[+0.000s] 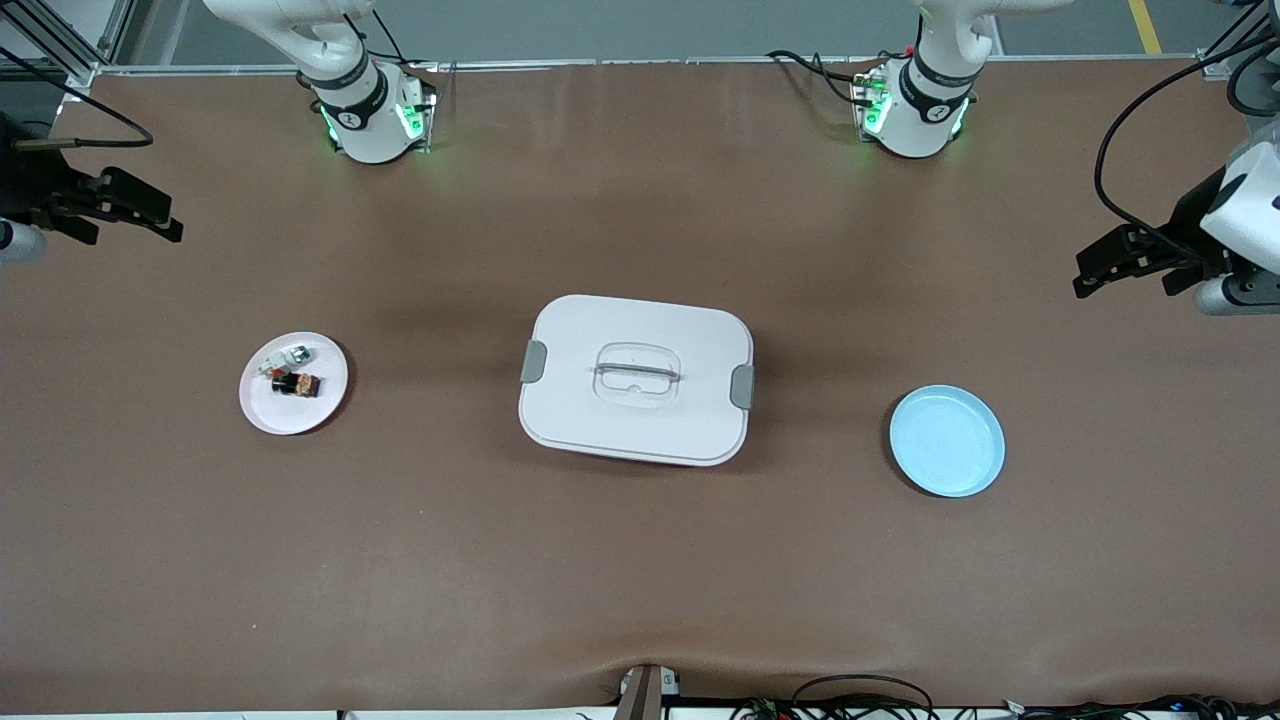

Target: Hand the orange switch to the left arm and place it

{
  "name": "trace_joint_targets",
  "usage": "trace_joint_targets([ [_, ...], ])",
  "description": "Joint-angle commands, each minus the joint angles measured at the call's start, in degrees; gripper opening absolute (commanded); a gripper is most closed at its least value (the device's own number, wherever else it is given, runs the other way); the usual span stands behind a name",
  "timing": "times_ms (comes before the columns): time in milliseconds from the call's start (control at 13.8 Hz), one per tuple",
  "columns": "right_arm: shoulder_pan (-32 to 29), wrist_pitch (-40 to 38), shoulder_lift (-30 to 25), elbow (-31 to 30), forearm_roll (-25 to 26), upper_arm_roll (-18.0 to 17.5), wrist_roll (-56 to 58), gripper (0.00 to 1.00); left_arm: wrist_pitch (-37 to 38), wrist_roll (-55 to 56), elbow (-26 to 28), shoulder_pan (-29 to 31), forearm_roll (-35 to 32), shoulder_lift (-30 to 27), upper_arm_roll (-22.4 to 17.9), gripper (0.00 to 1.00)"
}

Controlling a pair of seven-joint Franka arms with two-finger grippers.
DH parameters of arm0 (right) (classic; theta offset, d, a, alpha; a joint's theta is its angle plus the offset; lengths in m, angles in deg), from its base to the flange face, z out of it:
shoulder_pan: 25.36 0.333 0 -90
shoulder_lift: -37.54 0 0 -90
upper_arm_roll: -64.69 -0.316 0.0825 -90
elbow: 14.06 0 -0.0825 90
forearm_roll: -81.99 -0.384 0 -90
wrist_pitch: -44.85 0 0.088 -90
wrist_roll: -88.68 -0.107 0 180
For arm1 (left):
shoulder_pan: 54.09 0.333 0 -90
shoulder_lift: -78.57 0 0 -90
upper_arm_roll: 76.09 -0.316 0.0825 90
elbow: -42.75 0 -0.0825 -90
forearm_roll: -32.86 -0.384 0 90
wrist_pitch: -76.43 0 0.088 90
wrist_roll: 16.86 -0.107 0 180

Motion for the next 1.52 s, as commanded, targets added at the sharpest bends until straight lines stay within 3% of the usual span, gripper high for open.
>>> trace_joint_targets([
  [0, -0.09, 0.7, -1.23, -0.93, 0.69, -0.5, -1.35, 1.0, 1.12, 0.19, -0.99, 0.23, 0.07, 0.45, 0.07, 1.0],
  [1452, -0.44, -0.97, -0.44, -0.23, 0.35, -0.33, -1.26, 1.0, 1.12, 0.27, -1.25, -0.21, -0.02, 0.71, 0.07, 1.0],
])
